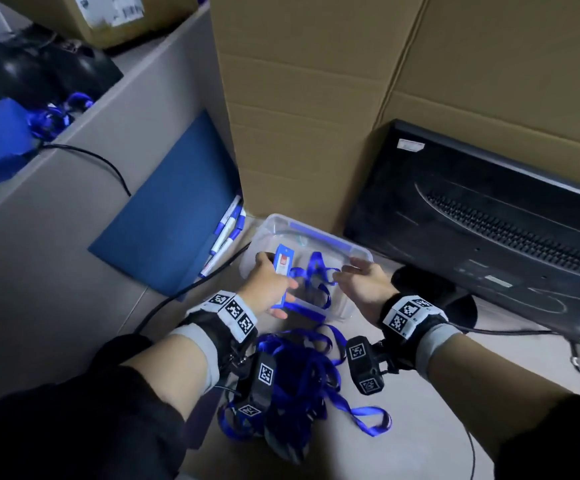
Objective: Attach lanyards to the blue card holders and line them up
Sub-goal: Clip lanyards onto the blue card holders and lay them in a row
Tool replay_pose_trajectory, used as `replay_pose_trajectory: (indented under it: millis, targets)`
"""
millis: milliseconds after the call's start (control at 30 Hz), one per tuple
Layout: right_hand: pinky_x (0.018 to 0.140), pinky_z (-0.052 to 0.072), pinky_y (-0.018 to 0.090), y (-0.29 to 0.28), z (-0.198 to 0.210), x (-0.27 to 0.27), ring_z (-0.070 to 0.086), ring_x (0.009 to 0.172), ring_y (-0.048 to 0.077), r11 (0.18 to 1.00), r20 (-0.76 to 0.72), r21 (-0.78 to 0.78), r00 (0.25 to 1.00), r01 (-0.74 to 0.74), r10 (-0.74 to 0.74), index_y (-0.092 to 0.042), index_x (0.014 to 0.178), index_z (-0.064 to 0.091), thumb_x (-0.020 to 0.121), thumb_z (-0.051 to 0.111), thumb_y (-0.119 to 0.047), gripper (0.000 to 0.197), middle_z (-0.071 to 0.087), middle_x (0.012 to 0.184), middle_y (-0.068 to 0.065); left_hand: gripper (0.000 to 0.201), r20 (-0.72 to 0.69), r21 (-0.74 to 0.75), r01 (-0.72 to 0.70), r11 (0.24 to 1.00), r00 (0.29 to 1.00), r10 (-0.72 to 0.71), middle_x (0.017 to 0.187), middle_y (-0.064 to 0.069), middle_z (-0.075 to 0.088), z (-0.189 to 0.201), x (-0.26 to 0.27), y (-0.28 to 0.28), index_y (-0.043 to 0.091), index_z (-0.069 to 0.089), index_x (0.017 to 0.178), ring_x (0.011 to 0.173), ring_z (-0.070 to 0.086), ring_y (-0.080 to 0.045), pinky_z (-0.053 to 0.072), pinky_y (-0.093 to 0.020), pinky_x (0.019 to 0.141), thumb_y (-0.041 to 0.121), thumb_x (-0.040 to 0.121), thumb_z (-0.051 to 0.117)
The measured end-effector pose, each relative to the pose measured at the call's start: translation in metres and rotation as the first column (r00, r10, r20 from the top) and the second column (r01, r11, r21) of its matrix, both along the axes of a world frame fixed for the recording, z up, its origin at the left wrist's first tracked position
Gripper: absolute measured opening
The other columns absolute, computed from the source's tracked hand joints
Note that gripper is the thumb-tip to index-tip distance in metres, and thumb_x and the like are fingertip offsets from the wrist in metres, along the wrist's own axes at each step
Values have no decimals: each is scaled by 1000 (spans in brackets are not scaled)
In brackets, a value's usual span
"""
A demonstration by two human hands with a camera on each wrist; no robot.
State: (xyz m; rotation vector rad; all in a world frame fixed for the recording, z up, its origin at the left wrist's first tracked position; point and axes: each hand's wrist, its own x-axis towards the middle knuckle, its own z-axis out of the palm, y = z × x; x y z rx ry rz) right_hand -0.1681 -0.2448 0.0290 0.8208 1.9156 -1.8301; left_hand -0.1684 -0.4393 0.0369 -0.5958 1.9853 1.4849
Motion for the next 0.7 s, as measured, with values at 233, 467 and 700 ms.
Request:
replay_pose_trajectory:
  millis: [233, 467, 700]
  targets:
    - [58, 55, 26, 18, 22, 17, 62, 67, 22, 988, 15, -33, 988, -150, 151, -4, 106, 68, 100, 61, -5, 10, 70, 95, 15, 24, 143, 12, 227, 974, 964, -226, 95, -7, 66, 0, 22, -5, 22, 65, 112, 79, 67, -19, 60, -35, 54, 7, 94, 59]
    - [58, 53, 25, 27, 12, 73, 59, 62, 19, 837, 259, -45, 803, -546, 538, 0, 110, 71, 99, 63, -15, 20, 69, 83, 10, 23, 248, -5, 327, 945, 916, -316, 91, -8, 60, -7, 66, 3, 17, 61, 111, 71, 62, -17, 63, -39, 59, 4, 92, 61]
    - [71, 44, 17, 9, -34, 104, 55, 97, 14, 648, 250, 75, 643, -758, 723, -16, 129, 69, 99, 60, -12, 31, 62, 104, -1, 20, 257, 2, 271, 962, 930, -263, 107, -6, 66, -21, 97, 12, 24, 61, 114, 83, 68, -17, 62, -36, 64, 10, 98, 58]
